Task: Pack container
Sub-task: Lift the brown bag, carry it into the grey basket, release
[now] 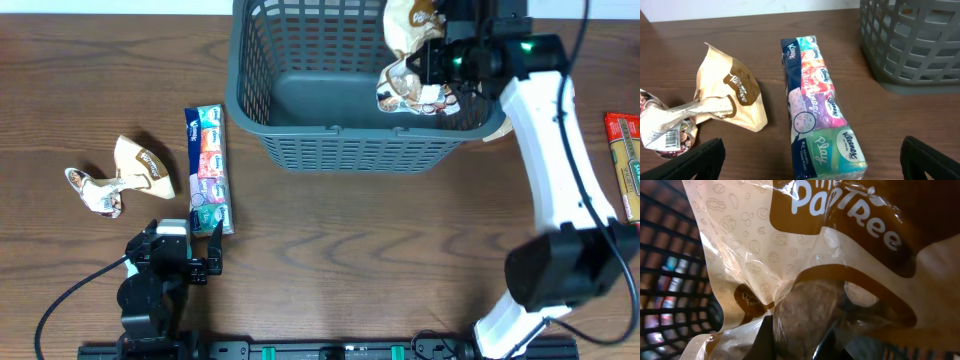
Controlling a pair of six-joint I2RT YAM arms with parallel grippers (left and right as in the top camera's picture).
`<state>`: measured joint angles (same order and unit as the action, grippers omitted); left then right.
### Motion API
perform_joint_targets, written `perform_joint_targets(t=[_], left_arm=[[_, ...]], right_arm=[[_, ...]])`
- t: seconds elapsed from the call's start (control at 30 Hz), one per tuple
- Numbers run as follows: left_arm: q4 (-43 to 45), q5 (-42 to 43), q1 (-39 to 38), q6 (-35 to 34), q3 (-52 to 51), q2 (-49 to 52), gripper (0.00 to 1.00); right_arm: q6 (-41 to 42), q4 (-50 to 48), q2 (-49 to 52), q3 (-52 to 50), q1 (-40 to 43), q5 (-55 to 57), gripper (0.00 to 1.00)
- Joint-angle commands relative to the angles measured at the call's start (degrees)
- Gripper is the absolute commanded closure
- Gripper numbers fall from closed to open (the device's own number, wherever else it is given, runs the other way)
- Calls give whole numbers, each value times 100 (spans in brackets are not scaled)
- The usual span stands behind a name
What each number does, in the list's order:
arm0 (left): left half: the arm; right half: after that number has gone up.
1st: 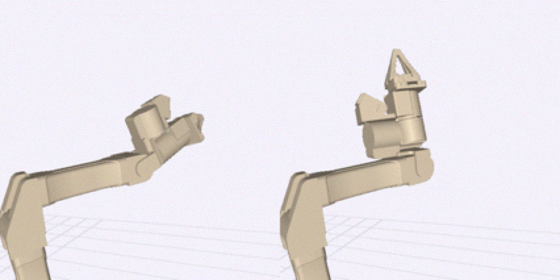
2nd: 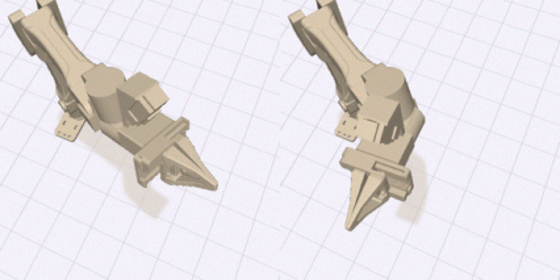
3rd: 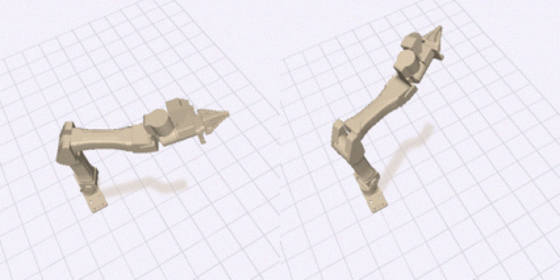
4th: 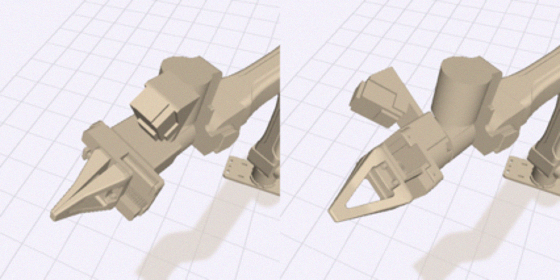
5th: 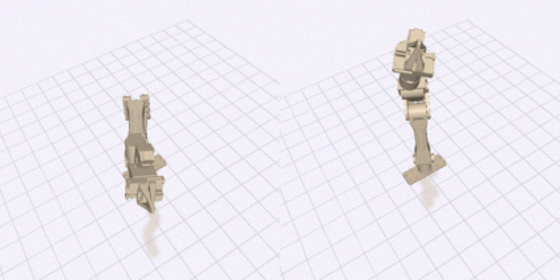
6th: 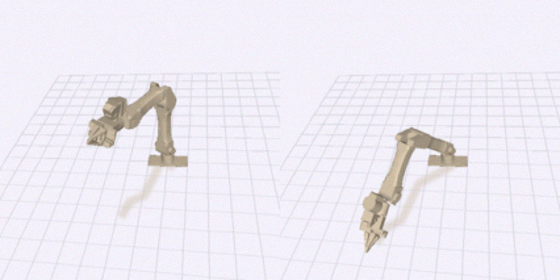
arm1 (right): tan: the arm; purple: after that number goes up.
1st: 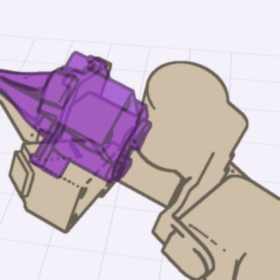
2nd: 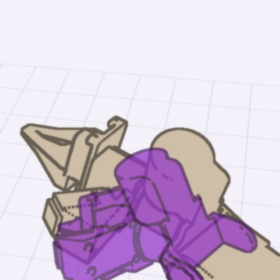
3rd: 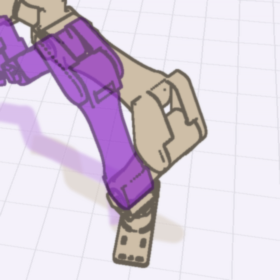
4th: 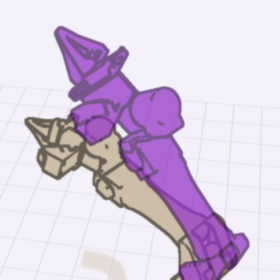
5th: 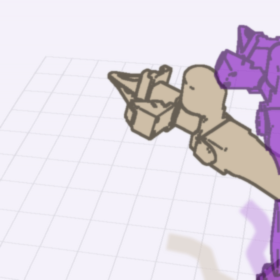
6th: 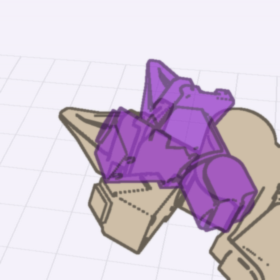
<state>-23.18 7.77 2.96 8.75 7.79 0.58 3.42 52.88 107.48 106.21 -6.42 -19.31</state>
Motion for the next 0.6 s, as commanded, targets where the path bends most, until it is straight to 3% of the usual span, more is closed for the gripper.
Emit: perform_joint_targets(t=[0.0, 0.57], left_arm=[[-94, 42, 35, -74, -81, -39, 1], [-94, 42, 35, -74, -81, -39, 1]], right_arm=[[-291, -15, 334, -70, -44, 24, 99], [-461, 402, 1147, -70, -376, 605, 96]])
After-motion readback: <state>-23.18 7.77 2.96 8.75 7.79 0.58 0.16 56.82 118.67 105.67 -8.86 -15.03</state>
